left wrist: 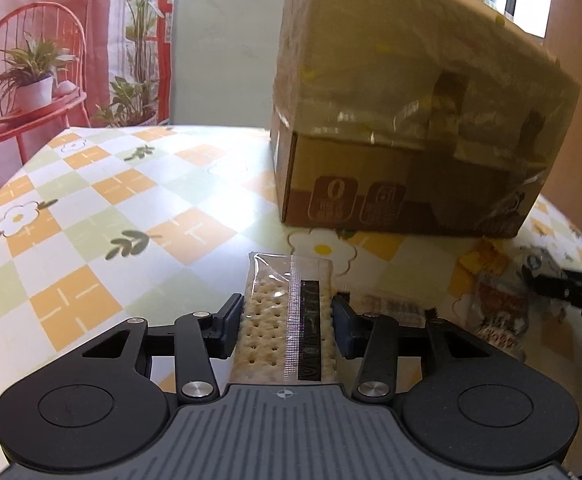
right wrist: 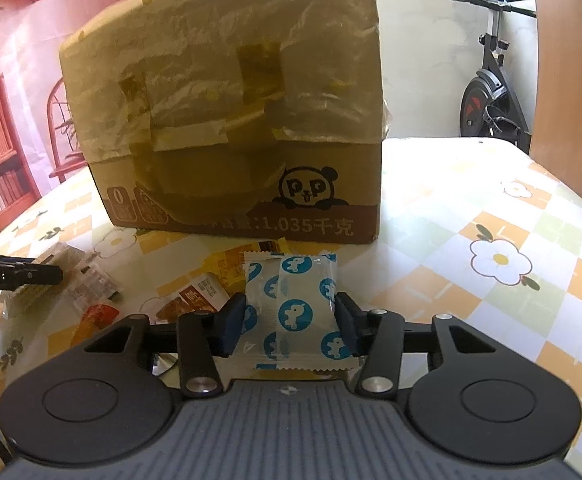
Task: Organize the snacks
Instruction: 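Lift both packs over the box rim and open both tools inside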
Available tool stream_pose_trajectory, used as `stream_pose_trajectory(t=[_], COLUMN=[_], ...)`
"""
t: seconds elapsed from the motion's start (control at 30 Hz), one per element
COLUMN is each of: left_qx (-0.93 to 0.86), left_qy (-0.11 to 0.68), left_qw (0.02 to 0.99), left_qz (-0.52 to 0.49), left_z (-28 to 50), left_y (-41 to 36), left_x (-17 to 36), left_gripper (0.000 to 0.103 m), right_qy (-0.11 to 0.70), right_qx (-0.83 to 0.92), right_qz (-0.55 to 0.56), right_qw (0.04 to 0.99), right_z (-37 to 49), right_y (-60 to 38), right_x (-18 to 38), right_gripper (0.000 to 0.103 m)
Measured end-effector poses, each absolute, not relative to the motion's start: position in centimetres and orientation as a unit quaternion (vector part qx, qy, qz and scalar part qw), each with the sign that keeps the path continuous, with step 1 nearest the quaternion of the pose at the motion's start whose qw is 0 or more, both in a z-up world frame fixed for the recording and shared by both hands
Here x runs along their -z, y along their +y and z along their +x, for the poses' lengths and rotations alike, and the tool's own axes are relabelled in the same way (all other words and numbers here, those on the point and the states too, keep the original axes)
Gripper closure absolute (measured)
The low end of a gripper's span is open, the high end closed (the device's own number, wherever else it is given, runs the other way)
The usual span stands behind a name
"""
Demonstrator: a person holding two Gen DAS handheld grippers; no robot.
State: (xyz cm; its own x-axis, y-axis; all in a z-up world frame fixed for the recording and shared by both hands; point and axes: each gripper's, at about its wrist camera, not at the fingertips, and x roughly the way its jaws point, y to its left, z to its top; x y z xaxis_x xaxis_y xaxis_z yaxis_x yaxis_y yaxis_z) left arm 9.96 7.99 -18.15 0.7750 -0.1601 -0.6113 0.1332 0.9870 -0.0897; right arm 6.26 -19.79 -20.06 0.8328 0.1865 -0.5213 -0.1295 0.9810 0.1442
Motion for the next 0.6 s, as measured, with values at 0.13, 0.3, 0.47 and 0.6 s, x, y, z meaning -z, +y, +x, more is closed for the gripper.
stream_pose_trajectory(t=[0.13, 0.3, 0.47, 0.6], left_qx=[0.081, 0.099, 0.137, 0.165], left_qy=[0.3, 0.266, 0.209, 0.17], left_qw=[0.95, 0.959, 0.968, 0.971], left_qz=[-0.017, -0.014, -0.005, -0.008], left_z=[9.6, 9.5, 9.2, 9.9], left_y=[8.1, 7.6, 6.0, 4.6], left_x=[16.1, 13.1, 9.3, 6.5], left_gripper=[0.054, 0.054, 0.054, 0.054], right_qy=[0.268, 0.245, 0.205, 0.16], right_qx=[-0.08, -0.074, -0.074, -0.087], right_qz=[0.064, 0.078, 0.087, 0.094], right_qw=[0.958, 0.964, 0.972, 0.979], right_z=[5.3, 4.1, 3.5, 3.2], right_y=[-20.1, -21.0, -21.7, -21.9], right_x=[19.4, 17.6, 14.4, 10.9], right_gripper=[0.053, 0.053, 0.053, 0.053])
